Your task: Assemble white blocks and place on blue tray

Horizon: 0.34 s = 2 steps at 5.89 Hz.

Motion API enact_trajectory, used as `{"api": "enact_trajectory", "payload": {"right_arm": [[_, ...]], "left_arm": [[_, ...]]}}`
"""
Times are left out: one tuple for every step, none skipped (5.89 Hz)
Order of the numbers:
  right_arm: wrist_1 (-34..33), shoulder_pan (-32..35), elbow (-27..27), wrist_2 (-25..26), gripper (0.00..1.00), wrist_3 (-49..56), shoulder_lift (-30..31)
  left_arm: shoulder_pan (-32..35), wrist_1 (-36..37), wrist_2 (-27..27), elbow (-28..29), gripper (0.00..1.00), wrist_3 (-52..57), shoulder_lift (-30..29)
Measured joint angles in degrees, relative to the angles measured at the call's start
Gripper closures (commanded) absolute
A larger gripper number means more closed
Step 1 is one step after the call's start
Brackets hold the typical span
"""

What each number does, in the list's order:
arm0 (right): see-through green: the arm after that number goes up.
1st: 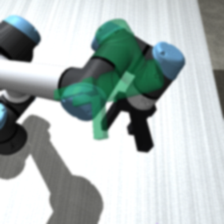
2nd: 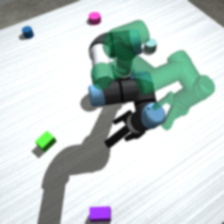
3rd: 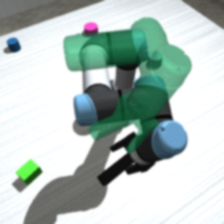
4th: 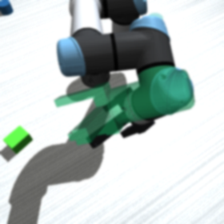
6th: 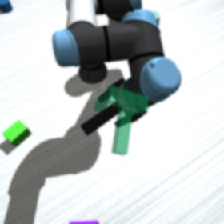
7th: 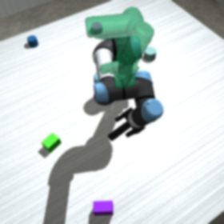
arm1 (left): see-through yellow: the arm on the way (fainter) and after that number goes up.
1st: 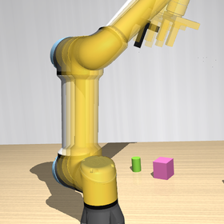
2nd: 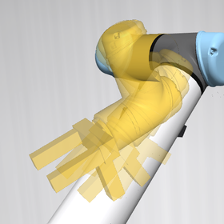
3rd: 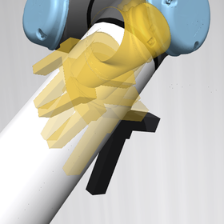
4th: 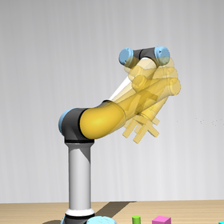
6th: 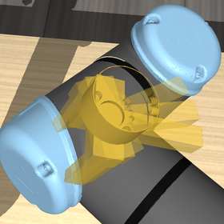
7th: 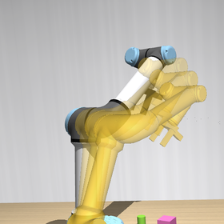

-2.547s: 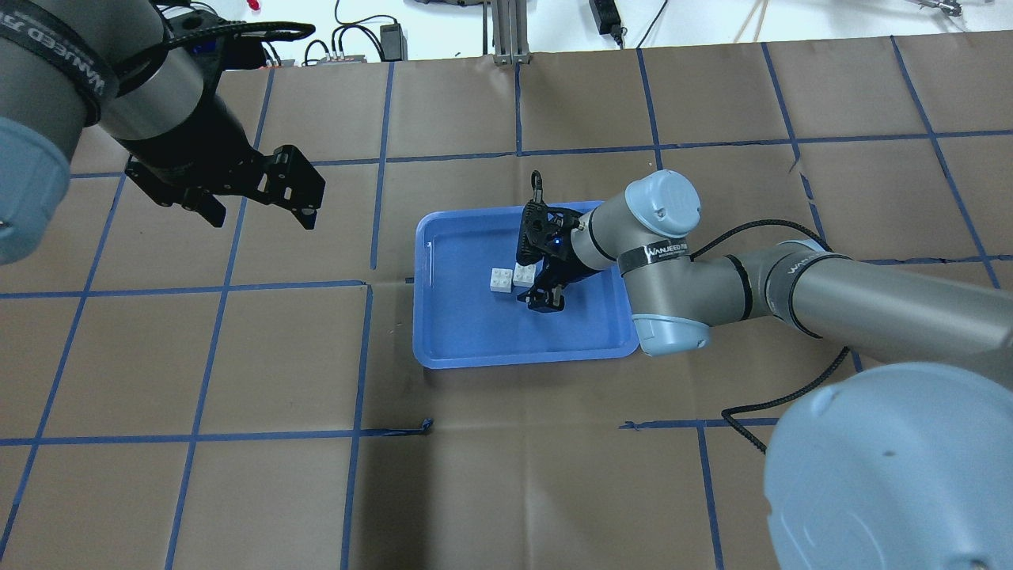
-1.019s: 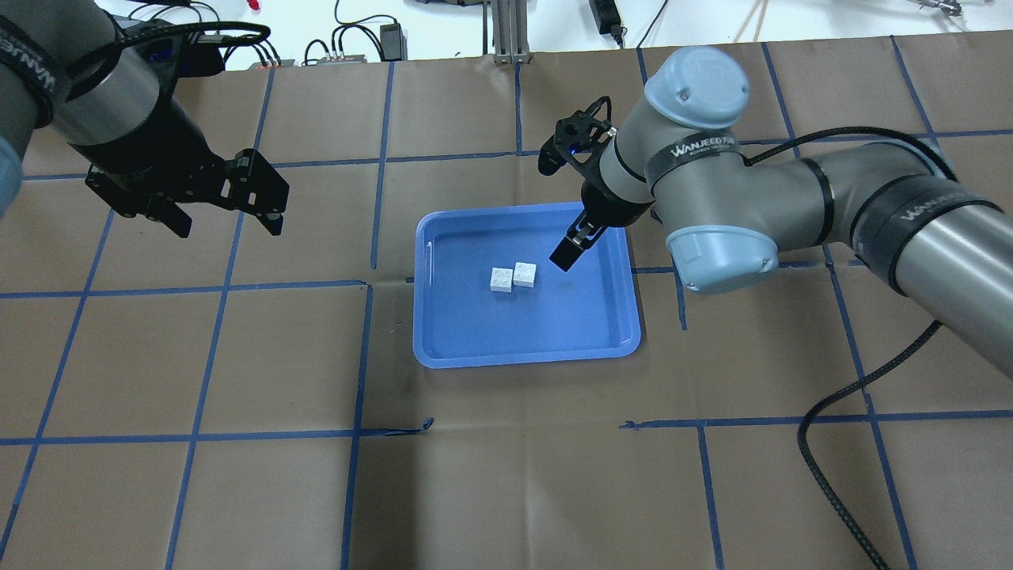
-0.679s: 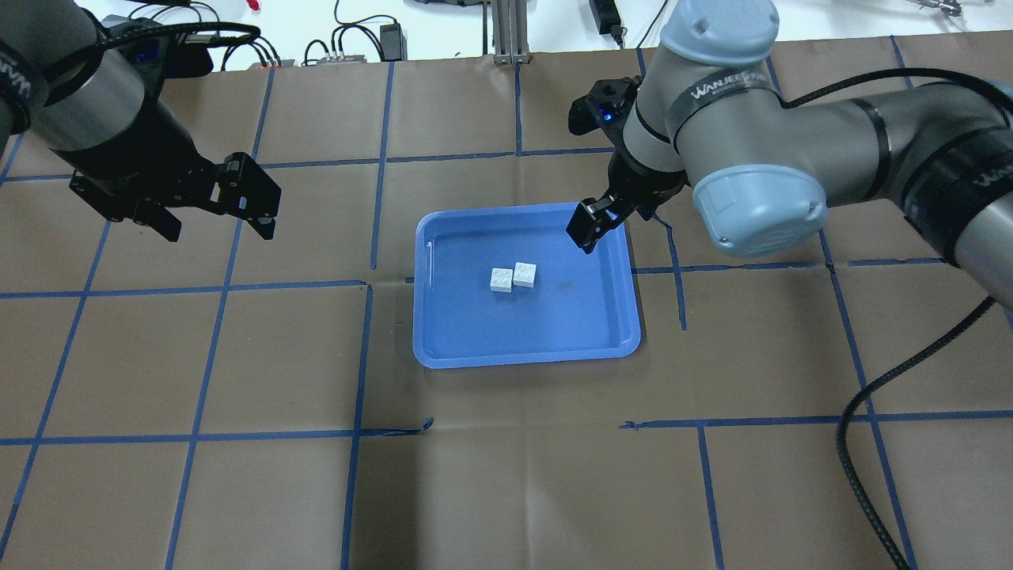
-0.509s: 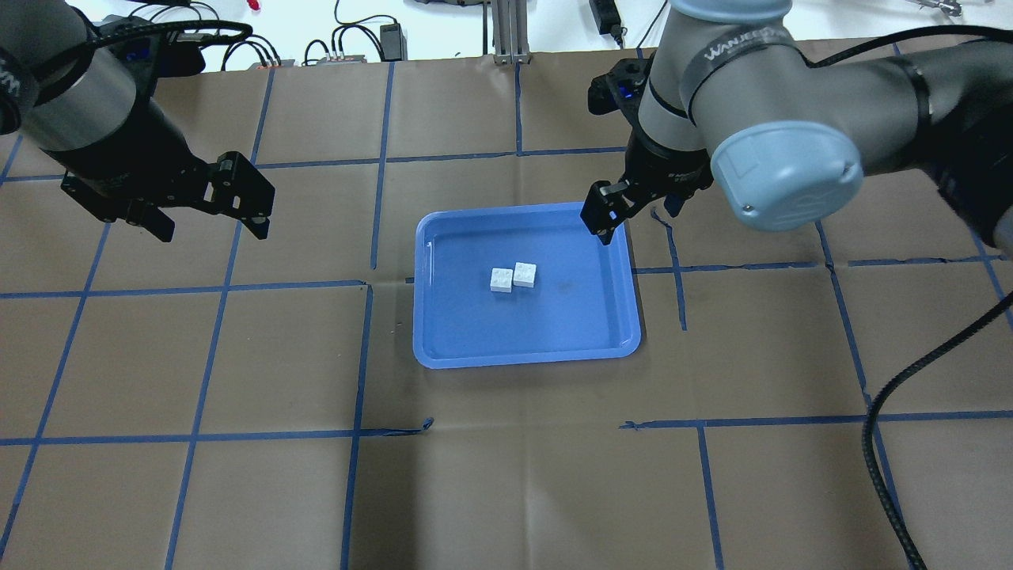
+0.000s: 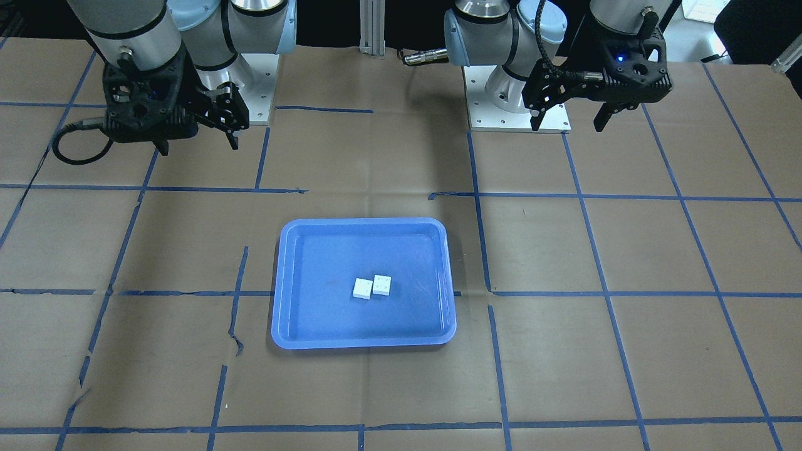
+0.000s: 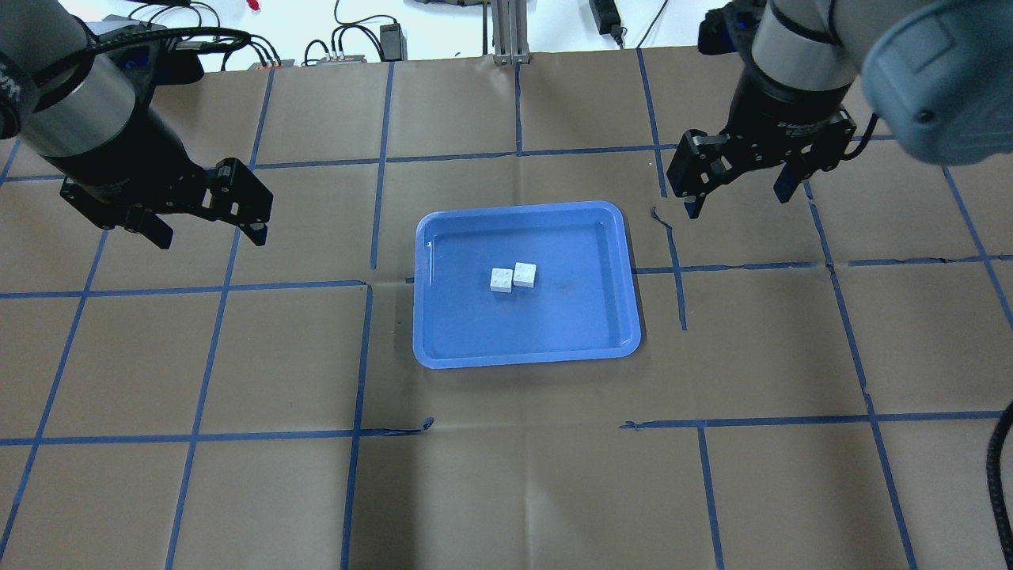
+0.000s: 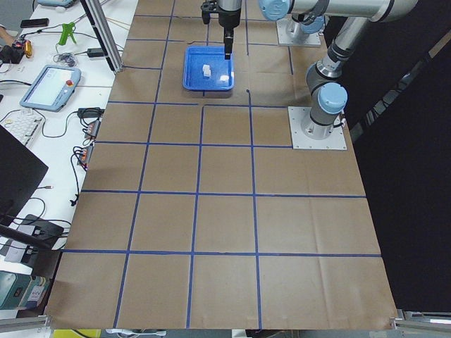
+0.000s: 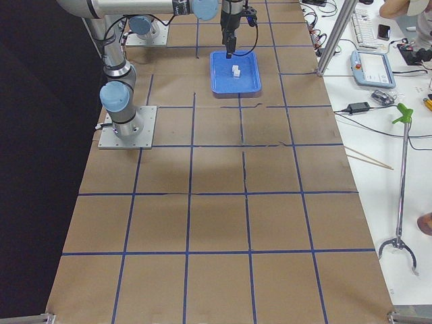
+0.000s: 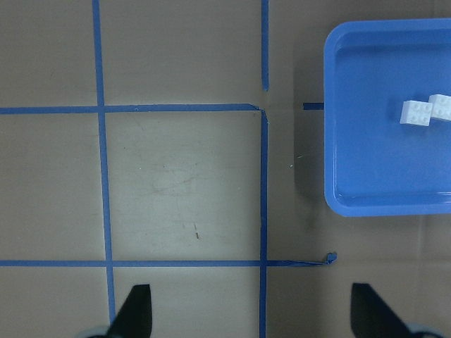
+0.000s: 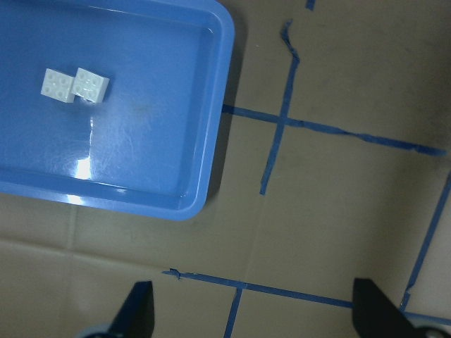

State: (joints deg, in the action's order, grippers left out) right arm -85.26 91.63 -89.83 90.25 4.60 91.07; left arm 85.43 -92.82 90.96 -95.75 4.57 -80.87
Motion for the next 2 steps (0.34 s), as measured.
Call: {"api": "enact_trajectory", "payload": {"right_arm": [[0.9,-0.4,0.2,-0.3,0.0,-1.6,0.7],[1.1,-0.4,0.2,-0.4,0.0,-2.1,0.8]], "left_arm": [[0.0,-0.5,0.0,0.1,0.01,0.0,0.3],[0.0,-0.7,0.0,0.5,0.01,0.0,0.4]]}}
